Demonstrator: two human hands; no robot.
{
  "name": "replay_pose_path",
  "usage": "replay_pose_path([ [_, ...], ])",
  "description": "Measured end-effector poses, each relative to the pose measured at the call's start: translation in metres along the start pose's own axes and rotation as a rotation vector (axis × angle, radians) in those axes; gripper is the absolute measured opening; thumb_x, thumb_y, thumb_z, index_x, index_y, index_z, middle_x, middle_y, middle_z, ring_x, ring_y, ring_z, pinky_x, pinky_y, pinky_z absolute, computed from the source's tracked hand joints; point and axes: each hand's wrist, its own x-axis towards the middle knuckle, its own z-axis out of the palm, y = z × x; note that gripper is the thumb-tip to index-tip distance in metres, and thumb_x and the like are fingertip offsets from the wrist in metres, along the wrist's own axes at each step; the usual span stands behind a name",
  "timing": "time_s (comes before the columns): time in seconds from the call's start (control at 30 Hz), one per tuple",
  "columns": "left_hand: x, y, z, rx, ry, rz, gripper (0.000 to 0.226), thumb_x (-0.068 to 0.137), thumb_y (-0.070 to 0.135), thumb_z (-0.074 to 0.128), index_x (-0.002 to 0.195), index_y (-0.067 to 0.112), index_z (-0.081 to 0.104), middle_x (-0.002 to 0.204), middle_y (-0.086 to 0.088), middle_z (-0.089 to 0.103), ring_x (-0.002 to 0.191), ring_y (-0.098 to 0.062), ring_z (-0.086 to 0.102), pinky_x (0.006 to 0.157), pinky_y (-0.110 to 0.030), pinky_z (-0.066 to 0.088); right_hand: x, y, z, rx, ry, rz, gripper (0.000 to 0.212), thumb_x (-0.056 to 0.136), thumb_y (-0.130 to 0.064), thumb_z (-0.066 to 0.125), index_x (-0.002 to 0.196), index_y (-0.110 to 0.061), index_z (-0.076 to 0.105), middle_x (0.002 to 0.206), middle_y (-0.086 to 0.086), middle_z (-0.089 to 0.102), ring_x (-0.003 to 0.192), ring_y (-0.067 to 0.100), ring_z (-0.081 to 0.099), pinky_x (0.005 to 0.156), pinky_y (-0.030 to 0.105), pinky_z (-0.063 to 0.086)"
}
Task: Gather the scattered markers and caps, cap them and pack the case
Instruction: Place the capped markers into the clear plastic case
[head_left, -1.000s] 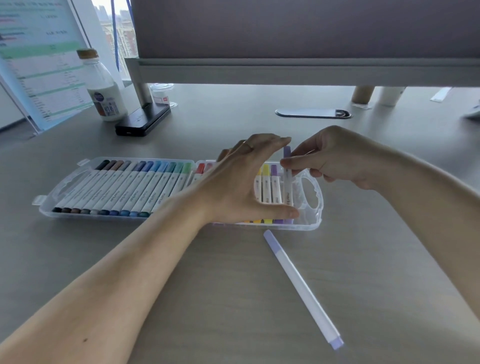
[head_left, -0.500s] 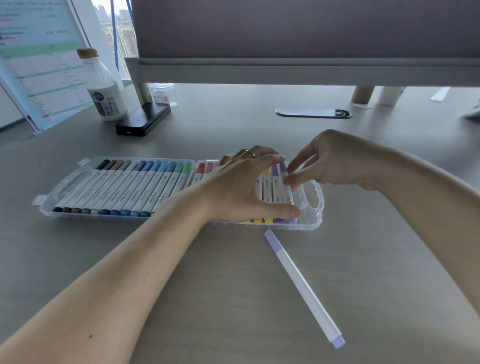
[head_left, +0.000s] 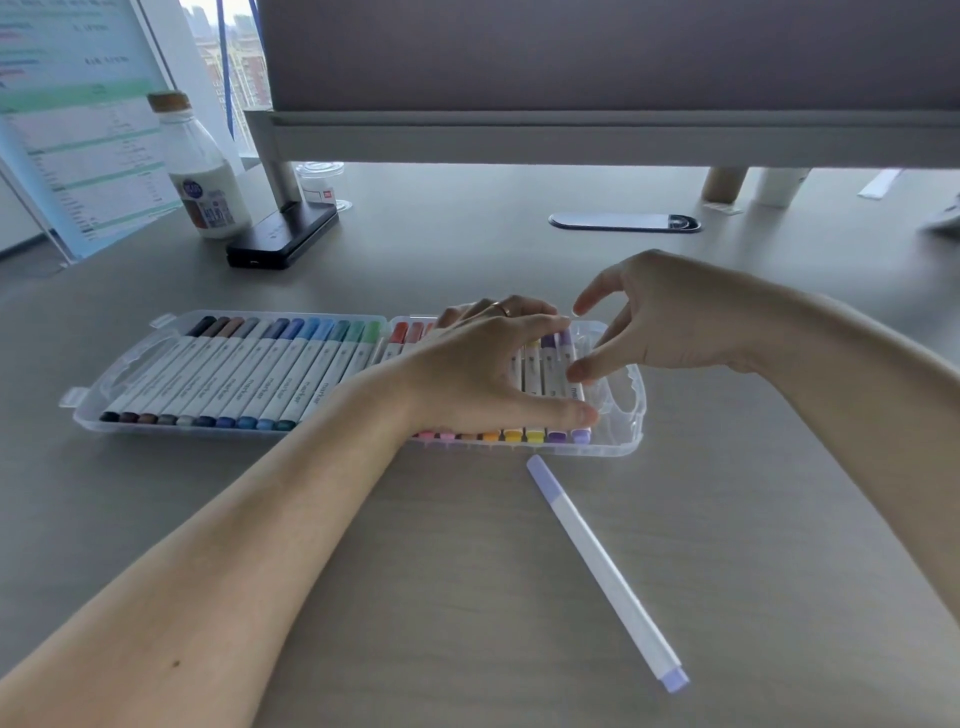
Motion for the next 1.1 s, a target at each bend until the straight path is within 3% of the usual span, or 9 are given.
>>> replay_pose_path([
  [1.1,0.0031,-0.0037,0.0034,0.046,0.026,0.043,0.093,0.077,0.087,0.057,0.153,0.036,0.041,0.156,0.018,0.038,0.134,-0.007,0.038,0.111,-0.034,0.032,-0.0056,-0.0043,0.0032,-0.002,0.014,-0.025,0.079,0.064,-0.046,0.094,0.134,-0.031,0.059,0.104,-0.006,0.068,0.099,0.019,0.066,0.087,0.034,0.052],
])
